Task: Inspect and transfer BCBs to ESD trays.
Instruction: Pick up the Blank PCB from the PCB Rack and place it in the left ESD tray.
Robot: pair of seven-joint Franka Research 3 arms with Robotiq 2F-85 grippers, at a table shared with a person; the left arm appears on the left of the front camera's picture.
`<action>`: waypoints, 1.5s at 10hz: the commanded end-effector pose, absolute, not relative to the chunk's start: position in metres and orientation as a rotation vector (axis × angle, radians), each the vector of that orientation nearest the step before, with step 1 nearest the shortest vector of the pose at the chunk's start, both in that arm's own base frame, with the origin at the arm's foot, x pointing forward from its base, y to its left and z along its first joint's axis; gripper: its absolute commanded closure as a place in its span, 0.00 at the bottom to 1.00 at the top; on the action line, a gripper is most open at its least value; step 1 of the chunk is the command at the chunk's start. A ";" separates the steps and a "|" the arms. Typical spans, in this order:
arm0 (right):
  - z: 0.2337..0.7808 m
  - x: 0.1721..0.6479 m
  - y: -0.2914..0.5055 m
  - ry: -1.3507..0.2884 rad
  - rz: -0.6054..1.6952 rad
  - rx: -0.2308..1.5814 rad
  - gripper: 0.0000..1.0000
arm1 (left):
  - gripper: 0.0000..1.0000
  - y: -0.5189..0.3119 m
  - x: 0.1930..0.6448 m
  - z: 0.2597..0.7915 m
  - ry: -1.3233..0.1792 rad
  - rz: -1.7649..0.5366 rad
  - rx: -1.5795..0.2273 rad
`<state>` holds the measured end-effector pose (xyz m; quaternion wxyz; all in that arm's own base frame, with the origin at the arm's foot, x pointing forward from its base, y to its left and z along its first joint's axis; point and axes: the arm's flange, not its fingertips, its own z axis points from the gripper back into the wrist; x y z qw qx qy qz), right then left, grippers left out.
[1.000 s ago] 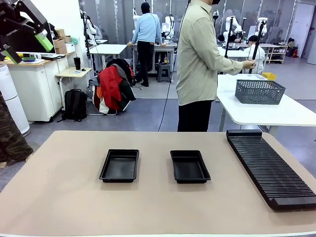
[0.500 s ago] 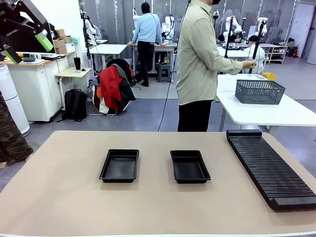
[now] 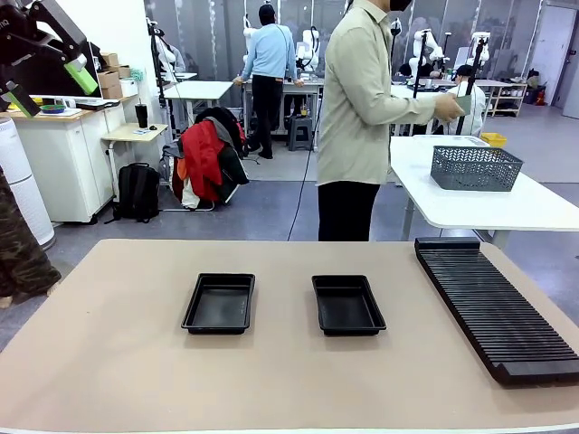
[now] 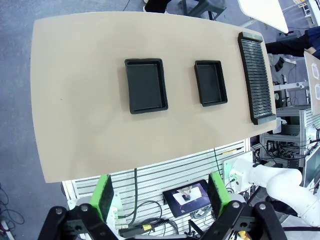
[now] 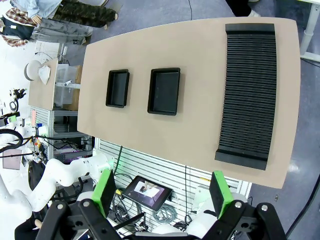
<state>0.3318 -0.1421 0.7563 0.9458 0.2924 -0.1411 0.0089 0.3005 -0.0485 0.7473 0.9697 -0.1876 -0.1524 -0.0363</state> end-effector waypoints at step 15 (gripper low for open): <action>0.757 0.331 -0.142 -0.289 0.020 0.596 0.00 | 0.00 -0.049 0.301 0.747 -0.309 -0.072 -0.380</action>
